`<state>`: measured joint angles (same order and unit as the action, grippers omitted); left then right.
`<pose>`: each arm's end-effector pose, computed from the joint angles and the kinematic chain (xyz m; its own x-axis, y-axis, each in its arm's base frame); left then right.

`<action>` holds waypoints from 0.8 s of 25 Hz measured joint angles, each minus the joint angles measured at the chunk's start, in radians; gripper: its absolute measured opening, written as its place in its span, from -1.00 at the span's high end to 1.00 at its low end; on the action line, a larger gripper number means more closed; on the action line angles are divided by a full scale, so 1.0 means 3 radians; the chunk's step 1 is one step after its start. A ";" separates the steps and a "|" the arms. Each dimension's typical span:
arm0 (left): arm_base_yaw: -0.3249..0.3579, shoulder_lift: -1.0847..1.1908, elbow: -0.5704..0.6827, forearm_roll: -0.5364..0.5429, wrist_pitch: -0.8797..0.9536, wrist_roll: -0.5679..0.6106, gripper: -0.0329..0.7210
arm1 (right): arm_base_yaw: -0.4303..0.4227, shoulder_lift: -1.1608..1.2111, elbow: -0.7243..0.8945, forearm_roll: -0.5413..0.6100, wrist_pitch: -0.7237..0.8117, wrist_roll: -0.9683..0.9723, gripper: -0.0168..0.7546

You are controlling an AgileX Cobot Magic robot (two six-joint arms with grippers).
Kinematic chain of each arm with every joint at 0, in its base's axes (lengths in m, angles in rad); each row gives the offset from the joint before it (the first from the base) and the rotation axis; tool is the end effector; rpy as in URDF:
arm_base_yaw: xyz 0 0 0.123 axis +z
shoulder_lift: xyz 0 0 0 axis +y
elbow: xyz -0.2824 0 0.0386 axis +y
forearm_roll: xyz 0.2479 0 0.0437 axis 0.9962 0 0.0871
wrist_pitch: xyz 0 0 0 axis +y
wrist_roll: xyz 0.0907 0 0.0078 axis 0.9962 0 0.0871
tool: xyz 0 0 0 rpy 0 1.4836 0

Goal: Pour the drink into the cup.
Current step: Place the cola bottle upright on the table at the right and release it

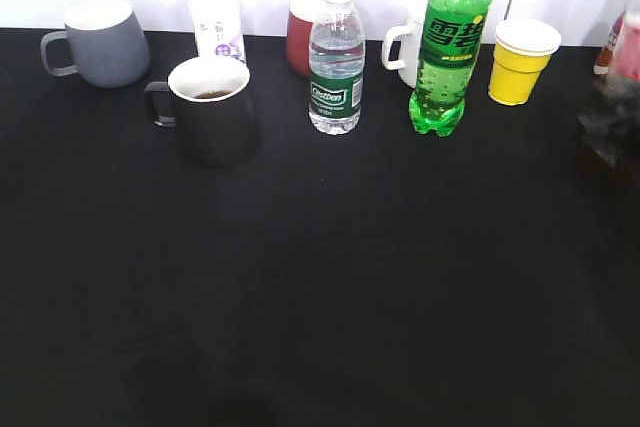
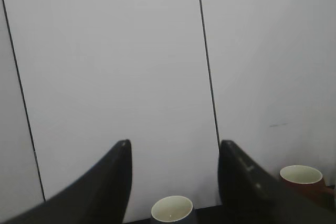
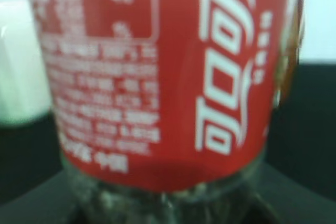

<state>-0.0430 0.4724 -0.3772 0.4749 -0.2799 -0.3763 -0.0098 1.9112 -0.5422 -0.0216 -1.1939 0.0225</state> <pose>0.1041 -0.0159 0.3274 0.2525 0.0711 -0.9650 0.1448 0.9833 0.1103 0.3138 -0.0012 0.1341 -0.0880 0.0154 -0.9960 -0.0089 0.9998 0.0163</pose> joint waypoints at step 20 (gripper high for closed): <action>0.0000 0.0000 0.0000 0.0000 0.0094 0.0000 -0.08 | -0.0003 0.0524 -0.0307 -0.0180 -0.0286 0.0282 -0.36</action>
<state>-0.0430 0.4724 -0.3772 0.4749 -0.2516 -0.3763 -0.0107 2.0683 -0.6345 -0.0756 -1.2796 0.1071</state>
